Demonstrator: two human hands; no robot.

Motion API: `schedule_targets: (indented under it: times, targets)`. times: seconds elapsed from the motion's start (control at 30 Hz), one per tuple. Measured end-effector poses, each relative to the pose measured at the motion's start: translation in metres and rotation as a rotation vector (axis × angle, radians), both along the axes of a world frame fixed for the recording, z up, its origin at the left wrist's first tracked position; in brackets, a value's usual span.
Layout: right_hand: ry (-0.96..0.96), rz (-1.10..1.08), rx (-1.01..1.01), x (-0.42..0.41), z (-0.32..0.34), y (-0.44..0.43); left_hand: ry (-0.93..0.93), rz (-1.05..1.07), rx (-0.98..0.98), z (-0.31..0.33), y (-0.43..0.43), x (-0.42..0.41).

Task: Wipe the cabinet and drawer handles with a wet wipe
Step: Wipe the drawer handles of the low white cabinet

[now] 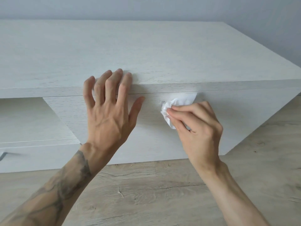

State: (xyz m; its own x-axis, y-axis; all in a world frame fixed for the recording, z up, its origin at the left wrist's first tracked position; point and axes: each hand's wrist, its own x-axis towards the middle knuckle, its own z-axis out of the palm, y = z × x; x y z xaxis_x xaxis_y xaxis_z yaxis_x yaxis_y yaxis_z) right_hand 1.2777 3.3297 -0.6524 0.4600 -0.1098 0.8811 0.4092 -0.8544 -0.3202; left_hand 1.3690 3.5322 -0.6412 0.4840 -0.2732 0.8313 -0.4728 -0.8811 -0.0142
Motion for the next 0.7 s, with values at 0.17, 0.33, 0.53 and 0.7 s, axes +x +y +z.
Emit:
schedule_targets:
  times: [0.17, 0.33, 0.53, 0.7]
  targets:
    - [0.047, 0.135, 0.081, 0.0, -0.003, 0.037, 0.058, 0.01, 0.068, 0.008, 0.007, -0.013]
    - [0.187, 0.221, 0.208, 0.001, -0.005, 0.053, 0.143, 0.008, 0.09, 0.015, 0.037, -0.031]
    - [0.339, 0.361, 0.293, 0.013, -0.001, 0.093, 0.228, 0.061, 0.176, 0.017, 0.111, -0.061]
    - [0.395, 0.459, 0.267, 0.025, 0.009, 0.158, 0.344, 0.11, 0.305, 0.014, 0.182, -0.066]
